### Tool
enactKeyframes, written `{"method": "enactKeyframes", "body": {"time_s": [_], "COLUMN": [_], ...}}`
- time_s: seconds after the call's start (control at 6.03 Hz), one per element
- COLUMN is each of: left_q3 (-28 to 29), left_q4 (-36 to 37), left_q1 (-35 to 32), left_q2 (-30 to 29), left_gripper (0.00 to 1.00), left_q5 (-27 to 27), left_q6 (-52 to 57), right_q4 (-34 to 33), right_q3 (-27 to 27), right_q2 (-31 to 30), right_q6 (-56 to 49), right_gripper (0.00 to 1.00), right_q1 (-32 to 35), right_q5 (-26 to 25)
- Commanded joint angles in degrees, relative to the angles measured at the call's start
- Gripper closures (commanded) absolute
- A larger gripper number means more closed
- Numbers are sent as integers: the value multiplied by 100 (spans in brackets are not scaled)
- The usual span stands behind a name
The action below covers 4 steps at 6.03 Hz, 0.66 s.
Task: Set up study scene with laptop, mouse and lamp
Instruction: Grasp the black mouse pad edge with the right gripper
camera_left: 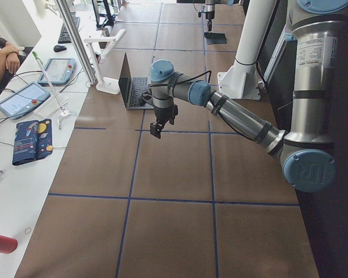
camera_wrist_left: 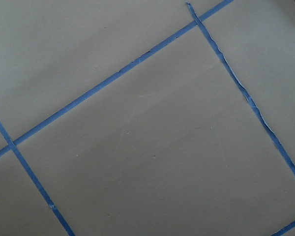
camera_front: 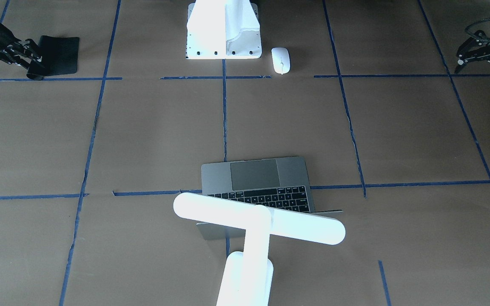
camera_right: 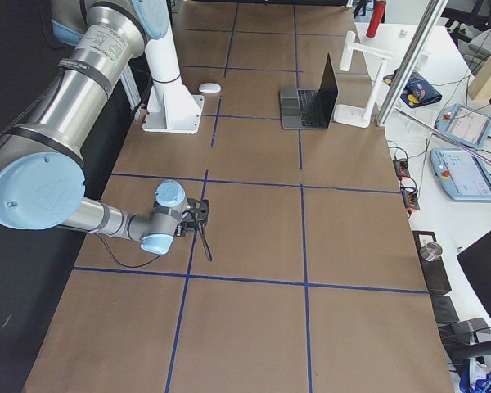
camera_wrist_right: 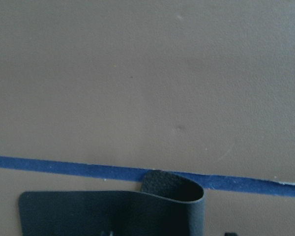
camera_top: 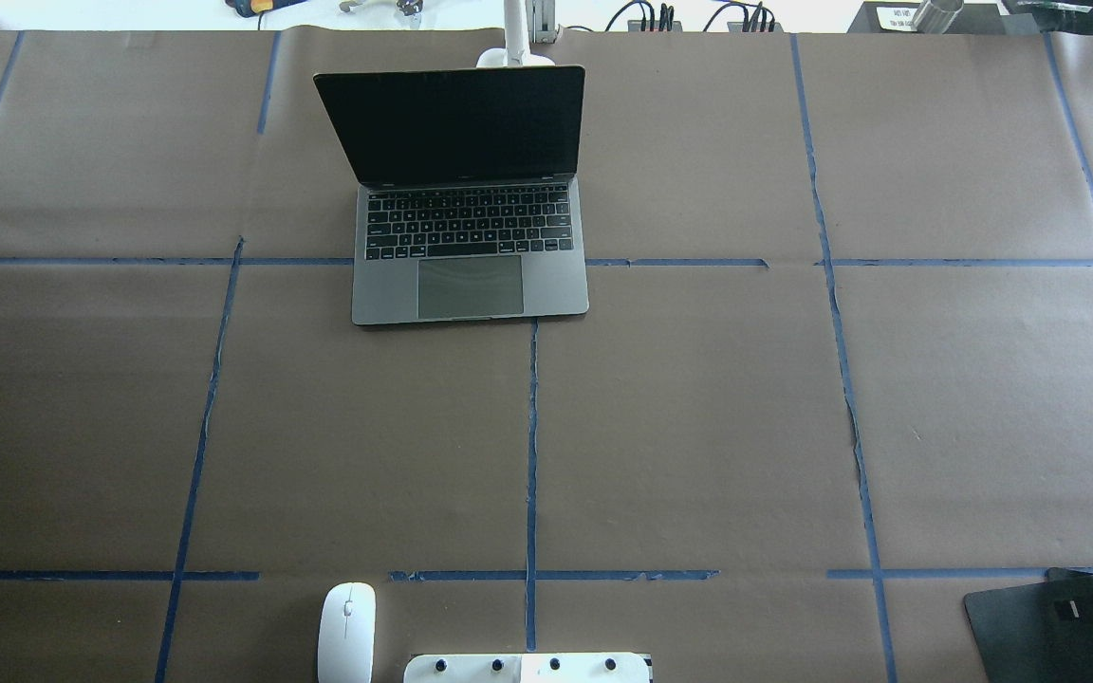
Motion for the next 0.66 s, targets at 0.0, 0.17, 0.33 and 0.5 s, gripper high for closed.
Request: {"method": "enactKeyframes", "body": {"time_s": [0.0, 0.17, 0.33, 0.5], "left_q3": [-10, -10, -10, -10], "left_q4": [0, 0, 9, 0], "left_q1": [-1, -1, -1, -1], "left_q2": [9, 9, 9, 9], "left_gripper": [0, 0, 0, 0], "left_q5": [0, 0, -9, -9], "left_q6": [0, 0, 0, 0], "right_q4": [199, 426, 576, 569], "right_q3": [13, 22, 57, 118], "right_q2": [-46, -107, -38, 110], "right_q6": [12, 12, 29, 29], "right_gripper": [100, 100, 100, 100], "right_q1": [2, 36, 246, 648], "right_q5": [6, 6, 14, 93]}}
